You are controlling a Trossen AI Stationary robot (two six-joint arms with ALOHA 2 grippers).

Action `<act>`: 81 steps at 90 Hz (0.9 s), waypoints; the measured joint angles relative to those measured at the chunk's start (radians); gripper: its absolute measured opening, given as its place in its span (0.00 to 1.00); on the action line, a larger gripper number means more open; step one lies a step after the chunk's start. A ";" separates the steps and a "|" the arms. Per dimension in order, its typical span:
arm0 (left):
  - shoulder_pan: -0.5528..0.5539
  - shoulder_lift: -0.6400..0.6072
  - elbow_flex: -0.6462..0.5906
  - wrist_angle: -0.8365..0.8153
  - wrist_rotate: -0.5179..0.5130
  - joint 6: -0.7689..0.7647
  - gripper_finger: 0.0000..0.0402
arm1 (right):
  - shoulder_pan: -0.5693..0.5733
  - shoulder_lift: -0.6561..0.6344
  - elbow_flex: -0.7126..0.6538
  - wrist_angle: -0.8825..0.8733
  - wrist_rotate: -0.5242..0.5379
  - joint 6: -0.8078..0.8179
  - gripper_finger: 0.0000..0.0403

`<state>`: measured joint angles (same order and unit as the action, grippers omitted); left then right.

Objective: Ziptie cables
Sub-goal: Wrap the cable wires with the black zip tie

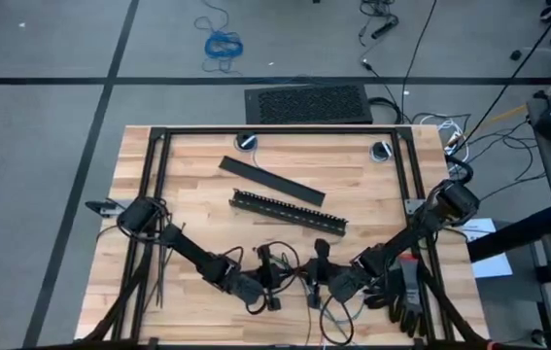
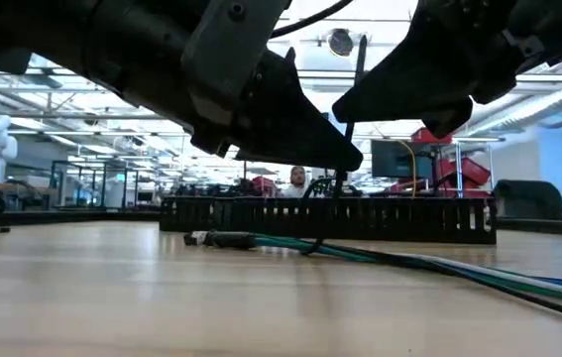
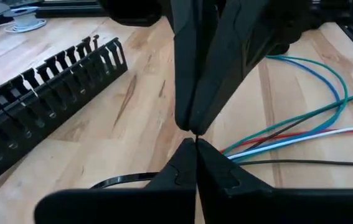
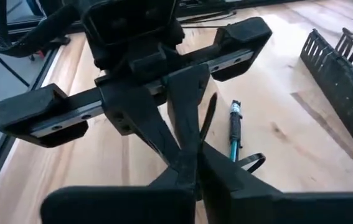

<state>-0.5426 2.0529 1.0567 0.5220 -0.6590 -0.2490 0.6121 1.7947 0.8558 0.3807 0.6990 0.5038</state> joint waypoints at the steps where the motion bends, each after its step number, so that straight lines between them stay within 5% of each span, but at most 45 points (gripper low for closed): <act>1: 0.000 0.000 0.000 0.000 0.000 0.000 0.04 | 0.000 0.000 0.000 -0.003 0.005 0.001 0.00; 27: -0.001 0.000 0.000 0.000 -0.056 -0.009 0.19 | 0.001 -0.001 -0.001 -0.020 0.076 0.034 0.00; 56: -0.012 -0.001 0.001 0.005 -0.148 -0.026 0.21 | 0.004 -0.002 -0.001 -0.013 0.144 0.200 0.00; 81: -0.147 -0.009 0.053 0.073 -0.558 0.288 0.21 | -0.006 -0.002 -0.001 -0.009 0.208 0.286 0.00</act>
<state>-0.6899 2.0441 1.1095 0.5953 -1.2172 0.0388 0.6062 1.7927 0.8547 0.3712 0.9065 0.7898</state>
